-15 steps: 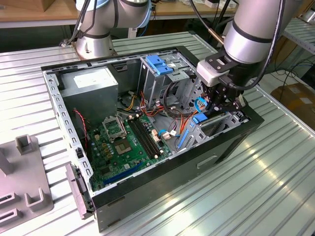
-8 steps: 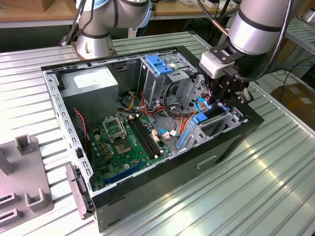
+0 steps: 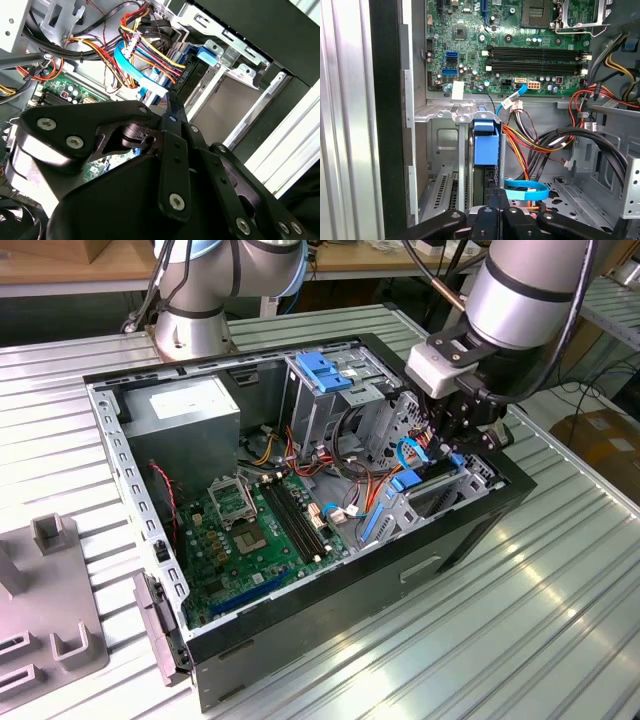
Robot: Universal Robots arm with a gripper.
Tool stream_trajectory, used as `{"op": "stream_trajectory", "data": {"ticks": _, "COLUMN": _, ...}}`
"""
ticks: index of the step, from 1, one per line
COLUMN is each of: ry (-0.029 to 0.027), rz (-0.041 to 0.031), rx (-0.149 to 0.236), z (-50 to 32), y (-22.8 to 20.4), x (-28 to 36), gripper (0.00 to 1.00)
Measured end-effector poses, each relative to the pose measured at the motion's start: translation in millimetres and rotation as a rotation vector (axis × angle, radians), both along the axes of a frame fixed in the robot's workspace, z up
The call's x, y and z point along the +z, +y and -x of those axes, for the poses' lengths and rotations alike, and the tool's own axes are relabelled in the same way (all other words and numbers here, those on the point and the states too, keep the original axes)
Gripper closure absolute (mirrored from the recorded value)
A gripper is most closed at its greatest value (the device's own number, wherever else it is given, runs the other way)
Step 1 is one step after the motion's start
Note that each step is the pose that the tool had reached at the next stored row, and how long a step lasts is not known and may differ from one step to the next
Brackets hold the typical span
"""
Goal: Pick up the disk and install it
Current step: 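Insert the second disk wire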
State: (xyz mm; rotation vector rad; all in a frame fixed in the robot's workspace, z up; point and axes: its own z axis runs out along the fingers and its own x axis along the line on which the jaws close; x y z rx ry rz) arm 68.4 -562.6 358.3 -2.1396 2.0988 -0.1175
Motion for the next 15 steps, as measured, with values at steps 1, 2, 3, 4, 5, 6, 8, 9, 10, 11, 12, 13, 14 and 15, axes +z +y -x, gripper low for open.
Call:
{"op": "stream_trajectory", "data": {"ticks": 1, "ry": 0.0, "rz": 0.0001, "rx": 0.0, "z": 0.0, "y": 0.0, "x": 0.3, "gripper": 0.9}}
{"op": "stream_trajectory", "data": {"ticks": 2, "ry": 0.0, "rz": 0.0001, "rx": 0.0, "z": 0.0, "y": 0.0, "x": 0.5, "gripper": 0.9}}
{"op": "stream_trajectory", "data": {"ticks": 3, "ry": 0.0, "rz": 0.0, "rx": 0.0, "z": 0.0, "y": 0.0, "x": 0.8, "gripper": 0.9}}
{"op": "stream_trajectory", "data": {"ticks": 4, "ry": 0.0, "rz": 0.0, "rx": 0.0, "z": 0.0, "y": 0.0, "x": 1.0, "gripper": 0.9}}
{"op": "stream_trajectory", "data": {"ticks": 5, "ry": 0.0, "rz": 0.0, "rx": 0.0, "z": 0.0, "y": 0.0, "x": 1.2, "gripper": 0.9}}
{"op": "stream_trajectory", "data": {"ticks": 6, "ry": 0.0, "rz": 0.0001, "rx": 0.0, "z": 0.0, "y": 0.0, "x": 1.6, "gripper": 0.9}}
{"op": "stream_trajectory", "data": {"ticks": 8, "ry": 0.0, "rz": 0.0, "rx": 0.0, "z": 0.0, "y": 0.0, "x": 1.9, "gripper": 0.9}}
{"op": "stream_trajectory", "data": {"ticks": 9, "ry": 0.0, "rz": 0.0, "rx": 0.0, "z": 0.0, "y": 0.0, "x": 2.1, "gripper": 0.9}}
{"op": "stream_trajectory", "data": {"ticks": 10, "ry": 0.0, "rz": 0.0002, "rx": 0.0, "z": 0.0, "y": 0.0, "x": 2.4, "gripper": 0.9}}
{"op": "stream_trajectory", "data": {"ticks": 11, "ry": 0.0, "rz": 0.0, "rx": 0.0, "z": 0.0, "y": 0.0, "x": 2.7, "gripper": 0.9}}
{"op": "stream_trajectory", "data": {"ticks": 12, "ry": 0.0, "rz": 0.0001, "rx": 0.0, "z": 0.0, "y": 0.0, "x": 3.0, "gripper": 0.9}}
{"op": "stream_trajectory", "data": {"ticks": 13, "ry": 0.0, "rz": 0.0, "rx": 0.0, "z": 0.0, "y": 0.0, "x": 3.2, "gripper": 0.9}}
{"op": "stream_trajectory", "data": {"ticks": 14, "ry": 0.0, "rz": 0.0, "rx": 0.0, "z": 0.0, "y": 0.0, "x": 3.4, "gripper": 0.9}}
{"op": "stream_trajectory", "data": {"ticks": 15, "ry": 0.0, "rz": 0.0, "rx": 0.0, "z": 0.0, "y": 0.0, "x": 3.7, "gripper": 0.9}}
